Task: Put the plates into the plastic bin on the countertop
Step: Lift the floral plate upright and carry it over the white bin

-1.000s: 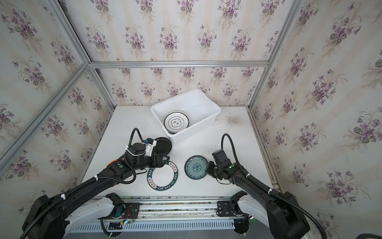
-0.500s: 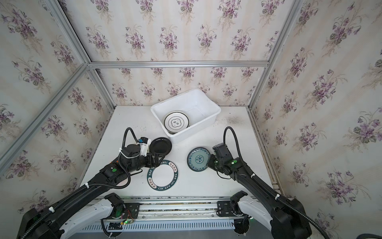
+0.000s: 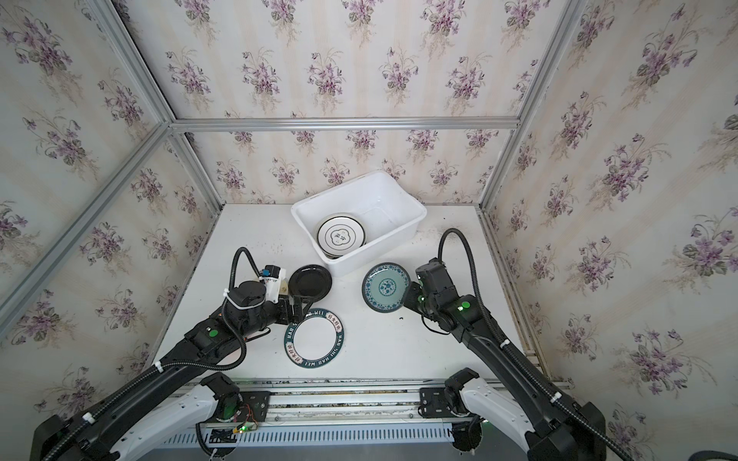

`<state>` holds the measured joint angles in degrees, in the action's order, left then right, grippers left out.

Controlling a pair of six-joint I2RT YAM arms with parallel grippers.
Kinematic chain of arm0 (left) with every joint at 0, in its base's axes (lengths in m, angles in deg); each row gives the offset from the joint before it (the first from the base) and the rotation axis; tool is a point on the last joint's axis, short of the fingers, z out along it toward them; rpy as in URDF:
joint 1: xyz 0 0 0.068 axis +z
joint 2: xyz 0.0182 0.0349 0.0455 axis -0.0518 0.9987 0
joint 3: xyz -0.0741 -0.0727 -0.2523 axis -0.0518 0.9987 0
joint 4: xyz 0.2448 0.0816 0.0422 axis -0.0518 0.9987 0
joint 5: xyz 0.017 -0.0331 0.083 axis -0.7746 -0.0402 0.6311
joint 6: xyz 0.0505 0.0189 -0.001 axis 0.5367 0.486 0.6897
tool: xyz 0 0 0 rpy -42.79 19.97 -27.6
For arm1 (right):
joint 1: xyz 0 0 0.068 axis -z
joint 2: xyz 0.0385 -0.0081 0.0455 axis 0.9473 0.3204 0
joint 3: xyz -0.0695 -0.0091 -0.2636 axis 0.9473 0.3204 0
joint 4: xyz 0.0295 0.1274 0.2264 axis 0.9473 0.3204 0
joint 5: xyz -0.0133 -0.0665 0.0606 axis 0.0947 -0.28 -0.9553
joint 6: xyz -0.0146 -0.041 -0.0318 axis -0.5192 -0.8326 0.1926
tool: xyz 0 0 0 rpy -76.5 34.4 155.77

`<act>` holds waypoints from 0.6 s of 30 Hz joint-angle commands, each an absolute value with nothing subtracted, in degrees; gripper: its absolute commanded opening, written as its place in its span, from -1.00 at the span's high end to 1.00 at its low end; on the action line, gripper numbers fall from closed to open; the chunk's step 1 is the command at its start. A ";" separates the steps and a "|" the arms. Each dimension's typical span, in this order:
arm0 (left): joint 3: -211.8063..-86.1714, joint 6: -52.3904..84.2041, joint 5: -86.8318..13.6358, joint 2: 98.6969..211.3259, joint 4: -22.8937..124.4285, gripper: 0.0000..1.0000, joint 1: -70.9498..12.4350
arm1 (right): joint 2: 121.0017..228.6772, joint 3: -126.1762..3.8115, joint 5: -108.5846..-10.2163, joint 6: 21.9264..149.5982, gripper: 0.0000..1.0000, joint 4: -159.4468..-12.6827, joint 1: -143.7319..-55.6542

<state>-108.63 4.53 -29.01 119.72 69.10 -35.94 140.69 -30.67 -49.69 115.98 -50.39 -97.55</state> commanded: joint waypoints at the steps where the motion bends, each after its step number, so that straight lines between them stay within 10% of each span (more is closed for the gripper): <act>1: -108.52 4.28 -26.84 118.13 70.38 -0.99 -35.84 | 140.15 -33.10 -48.10 114.49 1.00 -52.89 -97.59; 18: -111.54 3.37 -21.72 114.47 76.05 -0.99 -35.40 | 180.57 -74.12 -50.26 99.73 1.00 -57.77 -97.59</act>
<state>-110.66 4.18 -22.78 114.12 75.63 -35.57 176.27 -69.47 -49.56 102.80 -56.11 -97.55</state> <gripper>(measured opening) 0.993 0.088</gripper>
